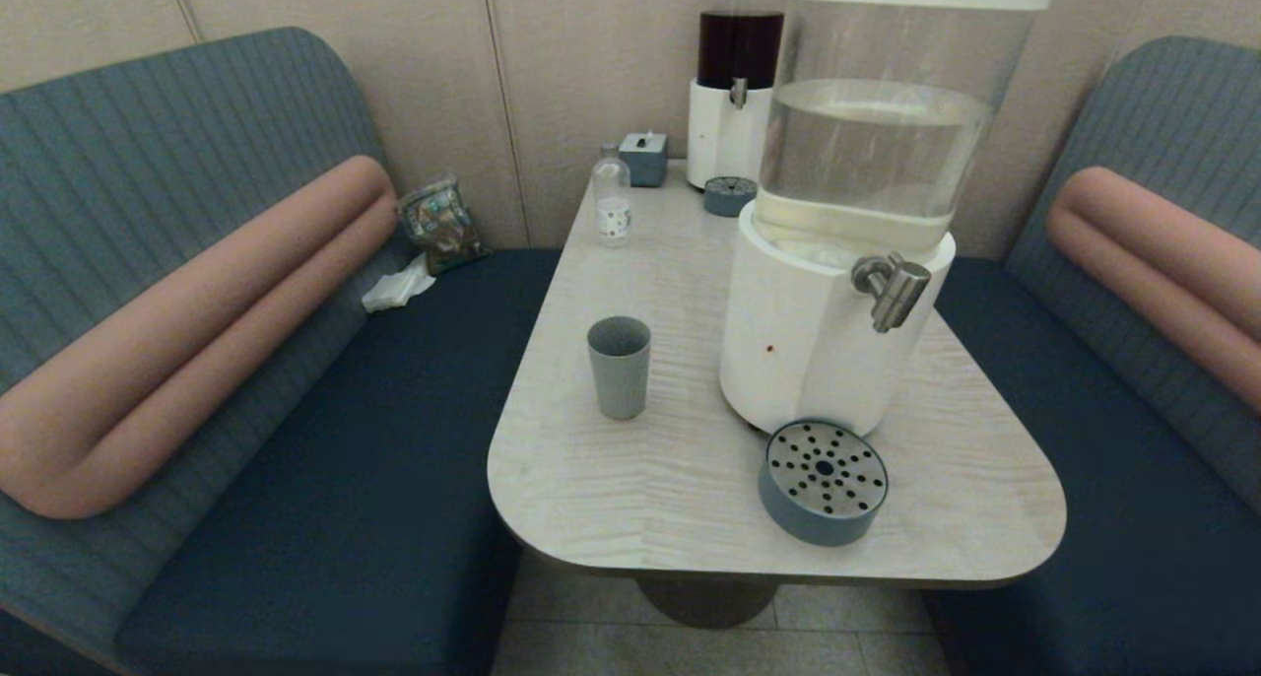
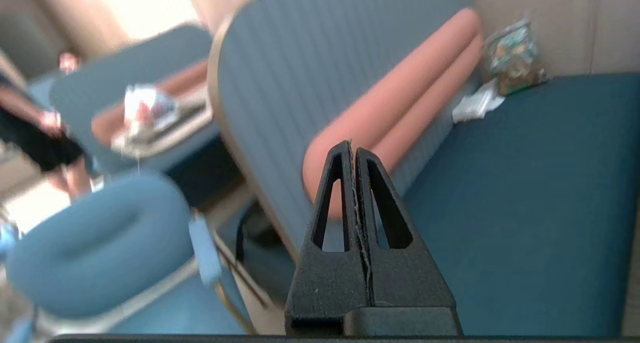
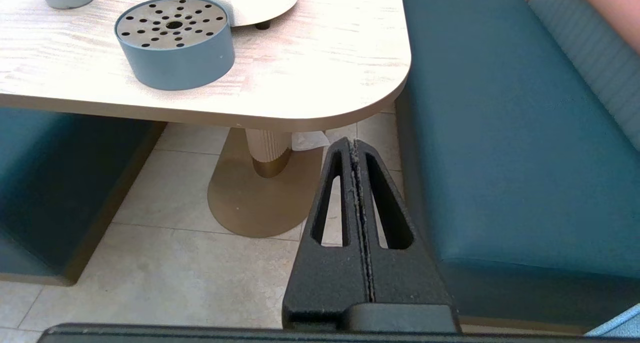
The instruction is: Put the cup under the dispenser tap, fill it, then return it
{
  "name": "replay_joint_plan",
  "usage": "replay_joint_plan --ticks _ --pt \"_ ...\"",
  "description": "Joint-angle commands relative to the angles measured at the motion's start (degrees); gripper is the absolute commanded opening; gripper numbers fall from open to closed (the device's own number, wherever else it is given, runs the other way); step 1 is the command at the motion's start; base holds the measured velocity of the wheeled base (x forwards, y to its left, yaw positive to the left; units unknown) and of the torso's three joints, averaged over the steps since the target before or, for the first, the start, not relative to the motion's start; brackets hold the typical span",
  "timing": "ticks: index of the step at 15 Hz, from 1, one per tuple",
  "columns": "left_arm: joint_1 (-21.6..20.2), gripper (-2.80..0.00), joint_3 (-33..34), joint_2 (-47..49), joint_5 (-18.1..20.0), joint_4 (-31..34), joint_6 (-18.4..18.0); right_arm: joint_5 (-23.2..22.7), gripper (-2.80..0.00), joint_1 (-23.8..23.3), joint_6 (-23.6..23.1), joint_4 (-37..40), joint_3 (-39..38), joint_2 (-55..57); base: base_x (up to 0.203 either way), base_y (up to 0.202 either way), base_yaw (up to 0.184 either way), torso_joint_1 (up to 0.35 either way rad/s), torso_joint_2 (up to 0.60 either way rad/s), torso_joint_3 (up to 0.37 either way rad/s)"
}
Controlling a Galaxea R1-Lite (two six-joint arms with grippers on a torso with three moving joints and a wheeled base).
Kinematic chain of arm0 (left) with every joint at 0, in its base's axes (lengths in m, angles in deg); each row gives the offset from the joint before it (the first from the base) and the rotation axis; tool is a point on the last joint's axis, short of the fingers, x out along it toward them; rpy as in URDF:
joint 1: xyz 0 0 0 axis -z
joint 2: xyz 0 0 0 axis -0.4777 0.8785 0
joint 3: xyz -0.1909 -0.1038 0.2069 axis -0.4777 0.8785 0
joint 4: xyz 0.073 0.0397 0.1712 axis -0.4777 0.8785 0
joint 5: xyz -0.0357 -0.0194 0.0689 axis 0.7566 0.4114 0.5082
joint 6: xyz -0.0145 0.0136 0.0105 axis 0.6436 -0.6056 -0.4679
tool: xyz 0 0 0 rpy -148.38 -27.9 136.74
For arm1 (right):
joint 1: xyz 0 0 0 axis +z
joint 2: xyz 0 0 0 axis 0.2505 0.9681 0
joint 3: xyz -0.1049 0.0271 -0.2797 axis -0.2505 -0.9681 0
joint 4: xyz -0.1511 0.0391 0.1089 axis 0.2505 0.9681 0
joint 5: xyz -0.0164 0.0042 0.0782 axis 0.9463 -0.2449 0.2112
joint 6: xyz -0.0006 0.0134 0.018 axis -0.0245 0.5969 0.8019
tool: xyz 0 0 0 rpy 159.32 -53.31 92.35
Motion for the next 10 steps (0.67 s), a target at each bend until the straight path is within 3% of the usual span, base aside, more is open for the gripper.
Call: replay_joint_plan --ticks 1,2,5,8,9,10 --pt "-0.9 -2.80 0.8 -3.7 0.2 0.5 1.8 0.0 -2.80 0.0 0.0 0.0 0.0 -0.1 0.000 0.000 0.000 0.000 0.00 0.000" --pt "-0.8 -2.80 0.9 -4.6 1.3 1.3 1.9 0.0 -2.80 0.0 0.0 0.0 0.0 -0.1 0.000 0.000 0.000 0.000 0.00 0.000" --pt "0.1 -2.80 0.9 -7.3 10.2 8.0 4.5 0.0 -2.80 0.0 0.0 0.0 0.0 -0.1 0.000 0.000 0.000 0.000 0.00 0.000" --pt "0.1 -2.80 3.0 -15.2 14.0 16.7 6.4 0.0 -2.80 0.0 0.0 0.0 0.0 -0.1 0.000 0.000 0.000 0.000 0.00 0.000" --pt "0.1 -2.80 4.2 -15.7 15.4 18.2 10.3 0.0 -2.80 0.0 0.0 0.0 0.0 -0.1 0.000 0.000 0.000 0.000 0.00 0.000" --pt "0.1 -2.80 5.3 -15.5 19.5 19.1 14.3 0.0 -2.80 0.0 0.0 0.0 0.0 -0.1 0.000 0.000 0.000 0.000 0.00 0.000"
